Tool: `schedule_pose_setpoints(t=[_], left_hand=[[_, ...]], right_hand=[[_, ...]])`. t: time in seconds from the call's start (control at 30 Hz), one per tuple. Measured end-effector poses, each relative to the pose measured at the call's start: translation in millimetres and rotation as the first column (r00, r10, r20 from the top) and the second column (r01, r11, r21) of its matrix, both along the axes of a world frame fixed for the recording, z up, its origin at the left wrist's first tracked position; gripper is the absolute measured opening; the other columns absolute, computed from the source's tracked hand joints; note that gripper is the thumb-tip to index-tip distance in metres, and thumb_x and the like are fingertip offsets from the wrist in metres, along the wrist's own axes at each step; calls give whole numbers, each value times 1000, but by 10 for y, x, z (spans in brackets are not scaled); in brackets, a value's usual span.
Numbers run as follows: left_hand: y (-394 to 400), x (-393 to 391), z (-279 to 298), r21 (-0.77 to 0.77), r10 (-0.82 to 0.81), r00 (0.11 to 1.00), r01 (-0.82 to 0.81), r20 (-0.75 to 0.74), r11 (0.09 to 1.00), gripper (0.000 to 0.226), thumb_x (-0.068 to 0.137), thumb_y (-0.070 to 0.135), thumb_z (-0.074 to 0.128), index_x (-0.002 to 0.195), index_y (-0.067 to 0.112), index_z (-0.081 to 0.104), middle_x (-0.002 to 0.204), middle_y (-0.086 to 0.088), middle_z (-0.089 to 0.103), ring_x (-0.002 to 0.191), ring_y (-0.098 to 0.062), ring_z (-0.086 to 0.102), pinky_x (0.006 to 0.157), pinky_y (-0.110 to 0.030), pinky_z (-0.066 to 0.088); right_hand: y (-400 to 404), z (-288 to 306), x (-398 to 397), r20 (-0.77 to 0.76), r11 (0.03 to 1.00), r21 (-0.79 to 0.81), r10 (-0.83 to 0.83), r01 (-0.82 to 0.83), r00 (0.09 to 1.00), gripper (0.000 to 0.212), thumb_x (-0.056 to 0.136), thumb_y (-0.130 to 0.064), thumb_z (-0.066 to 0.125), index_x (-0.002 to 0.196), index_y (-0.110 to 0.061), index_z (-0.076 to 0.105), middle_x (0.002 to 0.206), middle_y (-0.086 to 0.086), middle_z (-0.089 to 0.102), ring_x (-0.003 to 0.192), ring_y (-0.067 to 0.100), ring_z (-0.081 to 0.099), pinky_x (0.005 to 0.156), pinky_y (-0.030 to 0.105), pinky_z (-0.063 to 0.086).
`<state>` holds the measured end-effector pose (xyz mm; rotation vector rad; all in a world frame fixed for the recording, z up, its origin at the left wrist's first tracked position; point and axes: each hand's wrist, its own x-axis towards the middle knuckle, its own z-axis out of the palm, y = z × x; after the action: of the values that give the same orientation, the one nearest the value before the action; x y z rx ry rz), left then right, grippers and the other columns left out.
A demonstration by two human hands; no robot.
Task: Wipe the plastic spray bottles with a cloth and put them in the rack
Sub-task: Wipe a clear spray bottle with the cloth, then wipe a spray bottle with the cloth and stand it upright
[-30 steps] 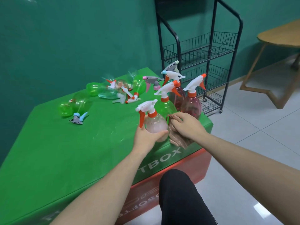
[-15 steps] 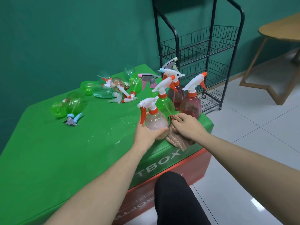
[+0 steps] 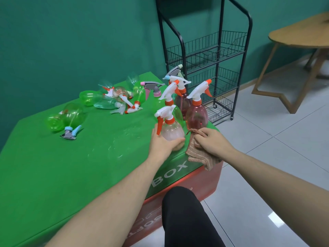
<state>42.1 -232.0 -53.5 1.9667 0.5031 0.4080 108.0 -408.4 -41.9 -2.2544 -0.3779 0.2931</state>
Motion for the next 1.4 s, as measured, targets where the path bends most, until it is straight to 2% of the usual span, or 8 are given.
schedule_pose_setpoints(t=[0.17, 0.4, 0.73, 1.0, 1.07, 1.17, 1.27, 1.4], left_hand=[[-119, 70, -29, -26, -20, 1000, 20, 4, 999, 94, 68, 24, 95, 146, 19, 42, 135, 6, 47, 119, -7, 44, 99, -21, 32], [-223, 155, -38, -6, -8, 1000, 8, 3, 1000, 96, 66, 30, 95, 145, 19, 43, 138, 0, 50, 123, -15, 50, 113, -35, 39], [-198, -16, 41, -38, -35, 996, 32, -84, 999, 105, 68, 33, 94, 151, 23, 29, 146, -2, 42, 132, -23, 49, 115, -48, 40], [-45, -461, 142, 11, -72, 989, 74, -127, 997, 83, 86, 42, 78, 152, 24, 31, 153, -1, 36, 126, -19, 48, 110, -40, 43], [27, -622, 168, 28, -66, 988, 70, -139, 997, 72, 93, 39, 72, 151, 23, 34, 155, -2, 34, 121, -18, 49, 101, -32, 42], [180, -878, 195, 46, -45, 989, 52, -139, 998, 59, 97, 38, 66, 148, 23, 38, 154, -2, 34, 119, -15, 50, 94, -27, 37], [372, -1131, 234, 60, -22, 990, 31, -143, 998, 50, 99, 36, 63, 144, 22, 45, 152, -1, 37, 116, -12, 49, 100, -27, 35], [656, -1400, 274, 77, 10, 988, 2, -154, 997, 35, 100, 35, 61, 133, 26, 54, 149, 1, 42, 117, -13, 51, 111, -33, 38]], right_hand=[[-169, 7, -19, -24, 1000, -1, -25, 25, 999, 17, 91, -30, 53, 77, -27, 62, 73, -7, 65, 72, 15, 60, 68, 31, 48], [-248, 58, -103, -46, 1000, 6, -24, 24, 999, 20, 94, -30, 53, 88, -16, 66, 82, 3, 69, 80, 22, 63, 76, 36, 53], [-248, 150, -328, -109, 996, 84, -12, 21, 994, 24, 95, -31, 53, 72, -23, 56, 67, -3, 60, 66, 20, 56, 64, 32, 46], [-31, 246, -667, -119, 989, 143, 40, -23, 992, 27, 95, -34, 55, 96, -12, 69, 80, 5, 69, 72, 20, 59, 67, 32, 45], [83, 280, -787, -108, 987, 153, 57, -40, 993, 24, 96, -32, 55, 94, -14, 70, 86, 8, 71, 76, 19, 60, 70, 32, 46], [300, 339, -949, -91, 986, 146, 96, -82, 991, 24, 97, -29, 55, 77, -18, 63, 75, 1, 64, 71, 16, 56, 65, 30, 43], [539, 397, -1107, -120, 980, 173, 119, -97, 986, 31, 97, -28, 55, 68, -20, 55, 66, -2, 57, 64, 14, 51, 58, 28, 38], [852, 430, -1263, -172, 970, 200, 174, -138, 970, 29, 95, -31, 54, 78, -9, 62, 78, 6, 66, 74, 20, 57, 72, 36, 50]])
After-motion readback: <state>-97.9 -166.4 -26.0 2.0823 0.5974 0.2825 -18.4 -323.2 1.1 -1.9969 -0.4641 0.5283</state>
